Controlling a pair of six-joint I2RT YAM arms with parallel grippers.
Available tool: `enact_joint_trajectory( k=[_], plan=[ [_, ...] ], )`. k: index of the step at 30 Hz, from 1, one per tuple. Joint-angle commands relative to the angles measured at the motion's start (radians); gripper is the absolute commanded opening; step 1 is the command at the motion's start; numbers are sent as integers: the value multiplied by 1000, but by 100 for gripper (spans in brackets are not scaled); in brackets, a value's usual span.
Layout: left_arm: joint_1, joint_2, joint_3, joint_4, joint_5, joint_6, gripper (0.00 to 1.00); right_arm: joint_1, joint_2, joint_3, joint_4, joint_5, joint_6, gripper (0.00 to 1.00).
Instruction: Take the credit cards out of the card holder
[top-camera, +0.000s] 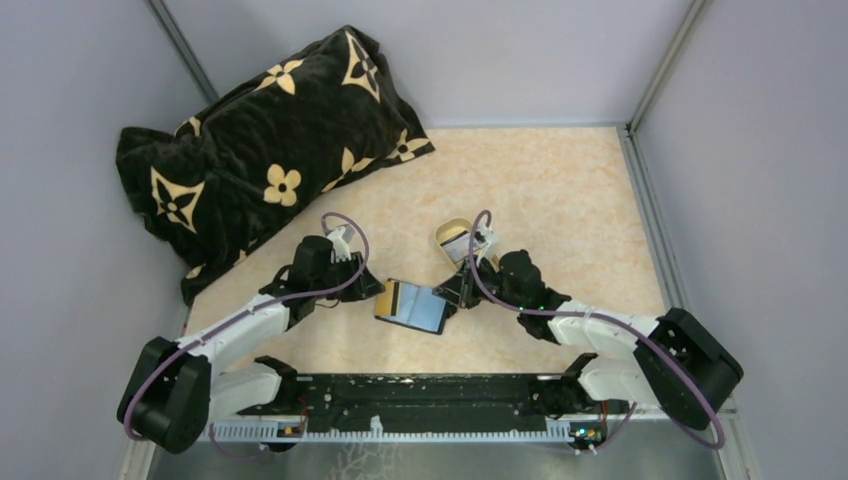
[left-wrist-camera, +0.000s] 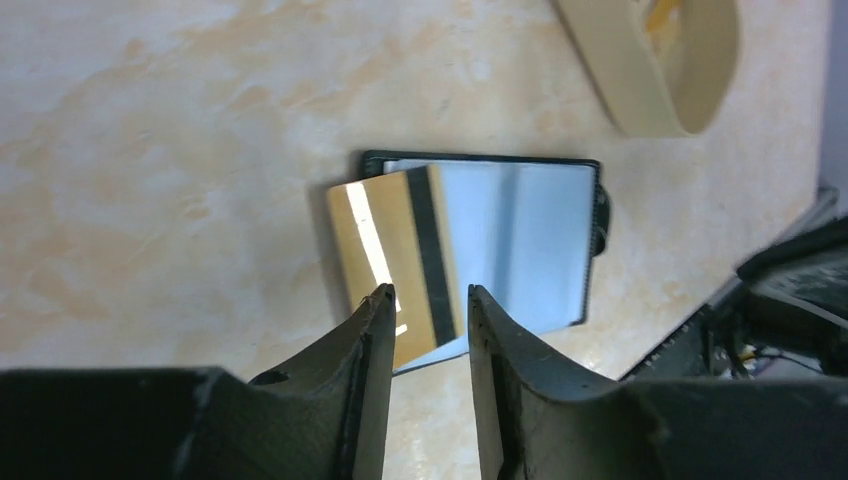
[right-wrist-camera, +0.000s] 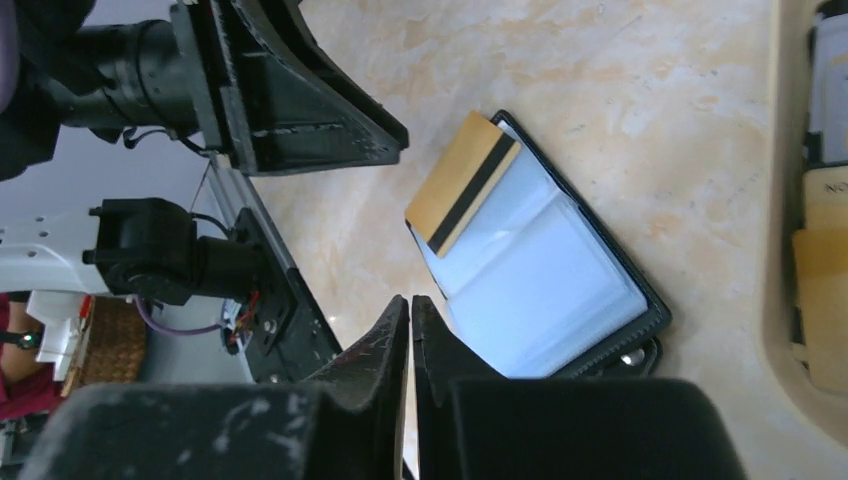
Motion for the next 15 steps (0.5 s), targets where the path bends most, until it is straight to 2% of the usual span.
enact_joint_trajectory(
  k=[1,3,5,9,15],
  plan=[
    [7,-10,1,-76,-176,-5,40,58,103,154,-25,21,-70,0],
    [9,-27,-11,-88,-230,-28,40,86,184,208,-20,26,-84,0],
    [12,-41,-22,-92,-262,-36,50,102,267,245,18,19,-72,0],
    [23,-39,-48,-49,-191,-27,65,117,422,284,127,-17,-28,0],
    [33,10,-111,95,-59,-40,68,131,619,290,288,-70,42,0]
  ],
)
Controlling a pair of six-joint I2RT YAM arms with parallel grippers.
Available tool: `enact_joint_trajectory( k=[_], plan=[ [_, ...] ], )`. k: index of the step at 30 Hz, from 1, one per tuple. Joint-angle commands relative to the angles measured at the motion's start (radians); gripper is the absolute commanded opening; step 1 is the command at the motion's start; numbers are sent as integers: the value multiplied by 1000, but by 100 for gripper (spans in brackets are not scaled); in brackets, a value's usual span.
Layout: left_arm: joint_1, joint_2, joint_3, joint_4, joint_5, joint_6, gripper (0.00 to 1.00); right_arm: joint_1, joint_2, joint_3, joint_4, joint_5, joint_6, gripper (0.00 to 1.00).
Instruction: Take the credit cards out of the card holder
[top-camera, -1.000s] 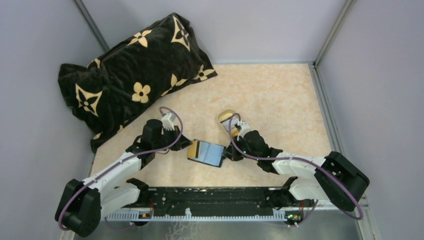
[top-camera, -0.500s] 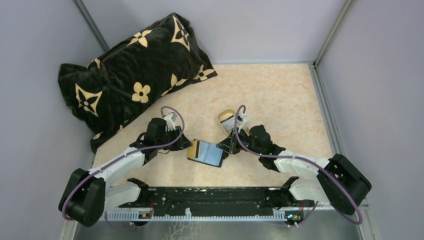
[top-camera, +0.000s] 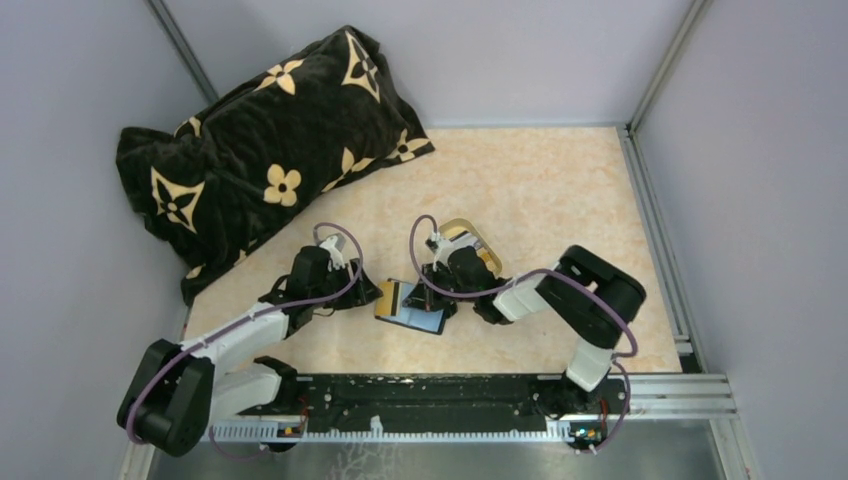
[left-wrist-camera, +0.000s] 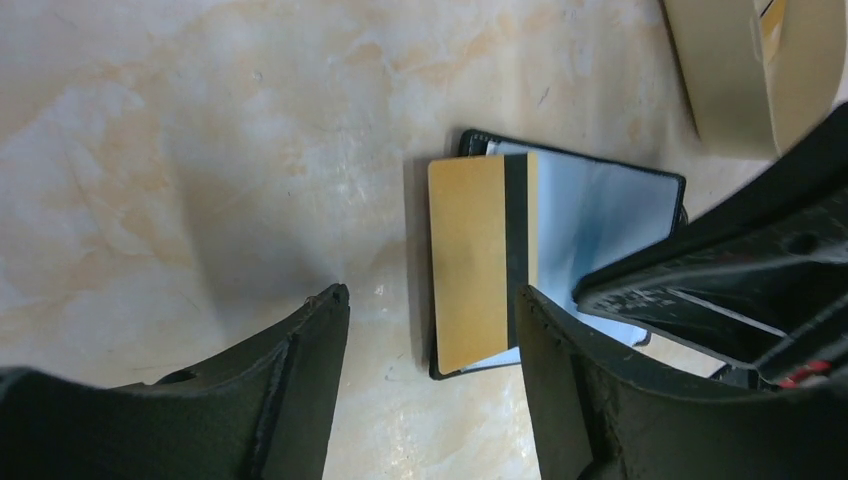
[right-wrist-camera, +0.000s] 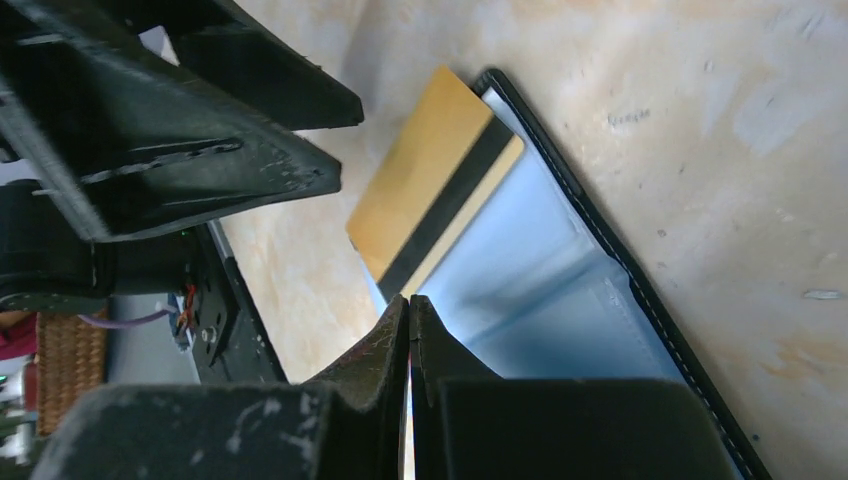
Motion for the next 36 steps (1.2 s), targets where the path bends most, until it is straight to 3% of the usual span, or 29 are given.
enact_joint_trajectory(
  k=[1,6,19,22,26,29,36],
  plan=[
    [10,36,-35,107,93,-16,68,16,103,24,203,-57,65,0],
    [10,58,-40,122,105,-16,69,16,145,-28,318,-82,117,0],
    [11,169,-94,338,224,-88,57,27,170,-37,303,-72,99,0],
    [12,199,-103,389,261,-107,46,27,185,-47,321,-69,105,0],
    [11,221,-105,425,294,-123,18,28,191,-57,327,-66,105,0],
    [12,229,-101,432,306,-127,3,29,194,-60,327,-63,104,0],
    [15,224,-97,450,333,-128,0,26,178,-72,332,-65,107,0]
  ],
)
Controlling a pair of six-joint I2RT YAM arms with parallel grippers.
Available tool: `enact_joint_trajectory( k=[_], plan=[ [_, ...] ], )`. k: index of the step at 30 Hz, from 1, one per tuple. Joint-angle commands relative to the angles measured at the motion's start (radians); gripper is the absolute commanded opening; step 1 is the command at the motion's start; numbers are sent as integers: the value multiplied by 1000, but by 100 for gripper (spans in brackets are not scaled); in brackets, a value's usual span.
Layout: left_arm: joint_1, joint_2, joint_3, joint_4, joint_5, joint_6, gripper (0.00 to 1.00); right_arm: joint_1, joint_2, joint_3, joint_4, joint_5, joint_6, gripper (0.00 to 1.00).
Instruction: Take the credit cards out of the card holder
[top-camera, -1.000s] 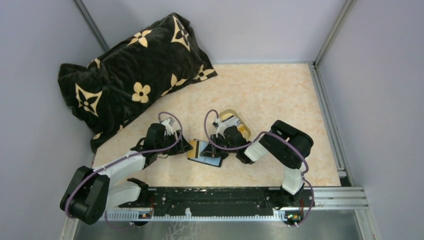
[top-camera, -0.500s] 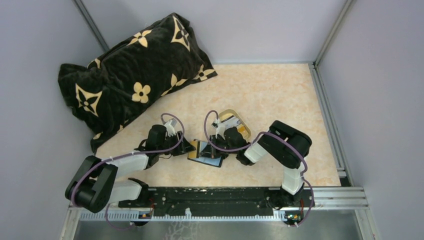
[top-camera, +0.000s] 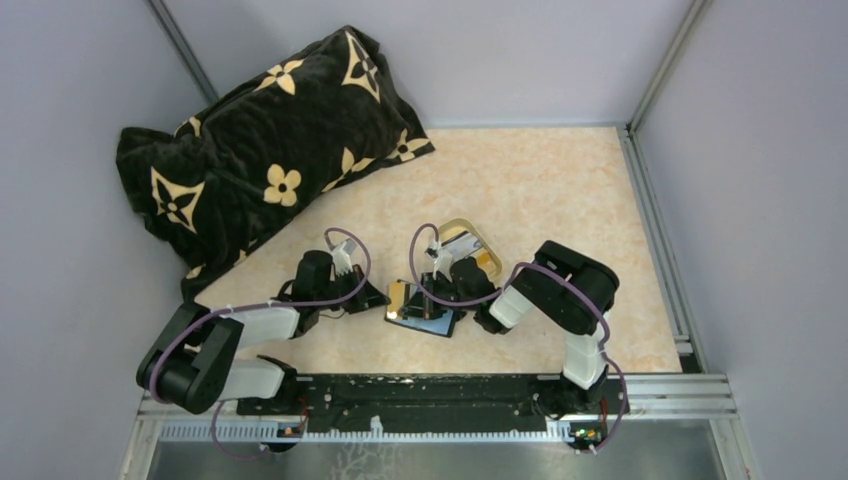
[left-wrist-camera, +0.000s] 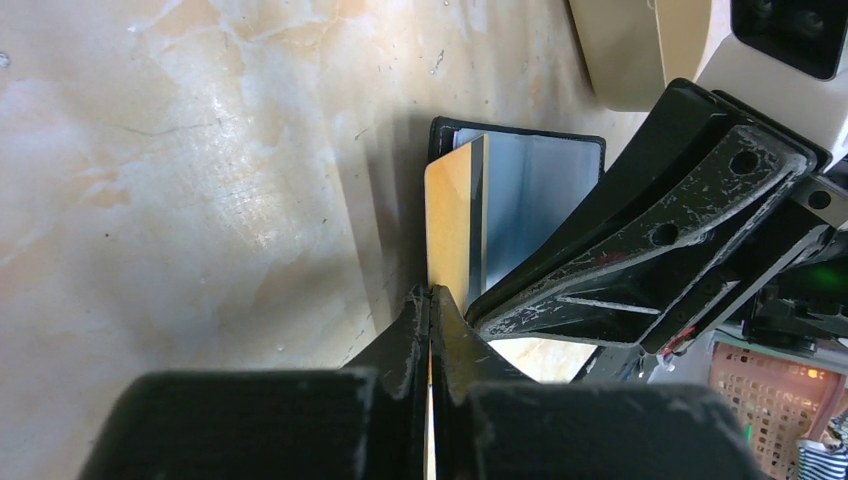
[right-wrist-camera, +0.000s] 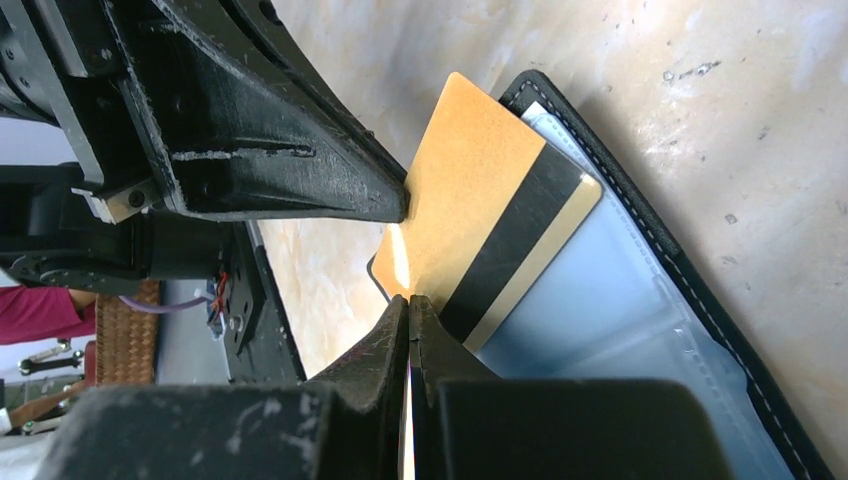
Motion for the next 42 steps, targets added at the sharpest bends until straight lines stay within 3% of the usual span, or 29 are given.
enact_joint_trajectory(
  k=[1,10,18,19,23,26,30,42],
  plan=[
    [8,-9,4,27,42,3,0,8,-22,-25,34,4,-6,0],
    [43,-177,56,-196,-41,89,0,-12,-111,-35,-51,23,-49,0],
    [61,-257,64,-199,46,83,0,-21,-212,-61,-39,18,-37,0],
    [61,-254,64,-180,79,75,0,-23,-261,-69,-40,20,-40,1],
    [62,-234,60,-108,179,37,0,-35,-392,-87,-102,44,-80,28],
    [61,-228,51,-14,258,-15,0,-48,-461,-78,-188,54,-123,42],
    [61,-235,51,53,330,-75,0,-71,-492,-76,-219,46,-136,46],
    [61,-250,87,84,355,-116,0,-78,-569,-115,-237,50,-148,46]
  ],
)
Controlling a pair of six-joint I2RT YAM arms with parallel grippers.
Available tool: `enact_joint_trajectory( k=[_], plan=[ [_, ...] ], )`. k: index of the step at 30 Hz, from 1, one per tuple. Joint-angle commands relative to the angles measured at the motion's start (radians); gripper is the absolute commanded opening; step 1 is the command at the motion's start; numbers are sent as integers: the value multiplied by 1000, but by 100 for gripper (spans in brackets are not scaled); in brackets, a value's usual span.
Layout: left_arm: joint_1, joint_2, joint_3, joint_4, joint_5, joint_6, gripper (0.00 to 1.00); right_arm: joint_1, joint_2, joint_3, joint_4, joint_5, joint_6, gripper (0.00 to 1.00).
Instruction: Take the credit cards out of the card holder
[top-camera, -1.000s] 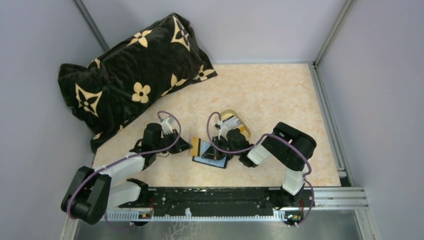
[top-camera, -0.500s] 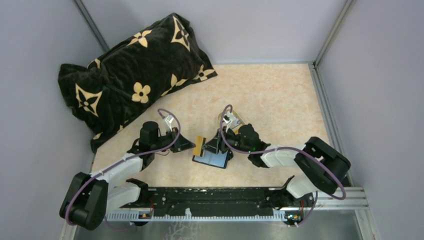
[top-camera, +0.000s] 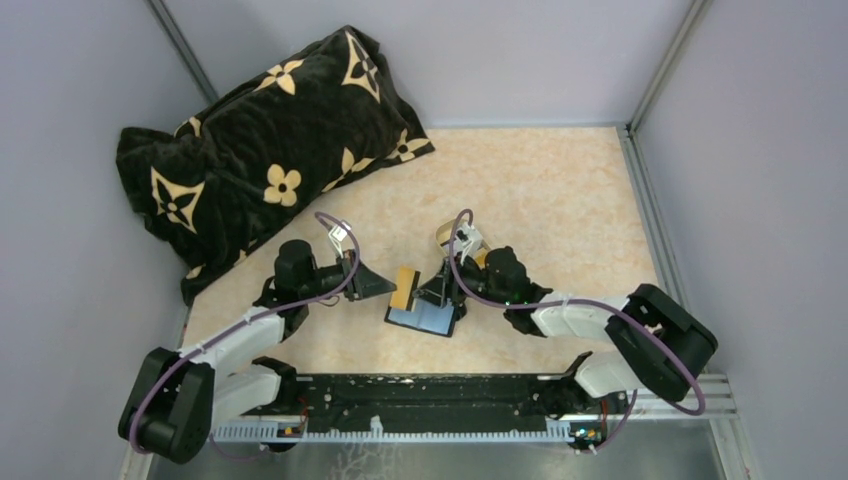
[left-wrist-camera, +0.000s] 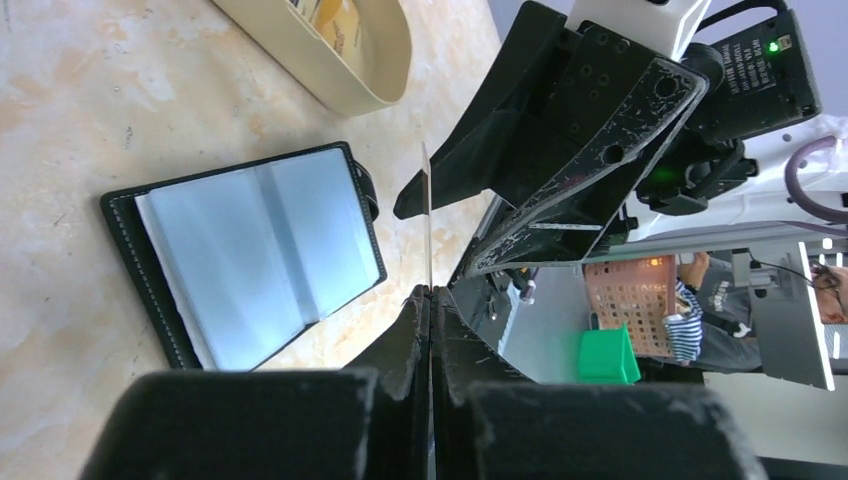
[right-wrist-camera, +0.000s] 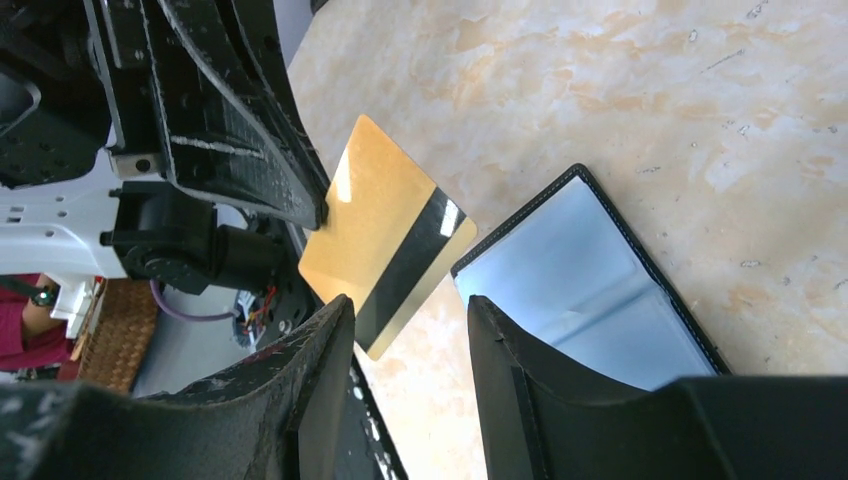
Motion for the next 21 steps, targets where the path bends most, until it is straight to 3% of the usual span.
enact_joint_trajectory(
  k=[1,9,10,16,17,19,21],
  plan=[
    [6,1,41,61,51,-30,0,-2,-57,-14,46,2,-26,45],
    [7,83,6,256,123,-125,0,-3,11,9,165,-79,11,42],
    [7,87,6,256,122,-122,0,-2,13,9,178,-82,18,39],
    [6,92,3,209,86,-78,0,-3,-36,-1,138,-58,15,0],
    [6,92,4,192,75,-70,0,-4,-51,-3,119,-43,10,0],
    [6,79,7,135,18,-38,13,-13,-87,-13,77,-5,7,0],
    [6,59,9,83,-49,-8,17,-32,-127,-24,44,32,12,0]
  ],
)
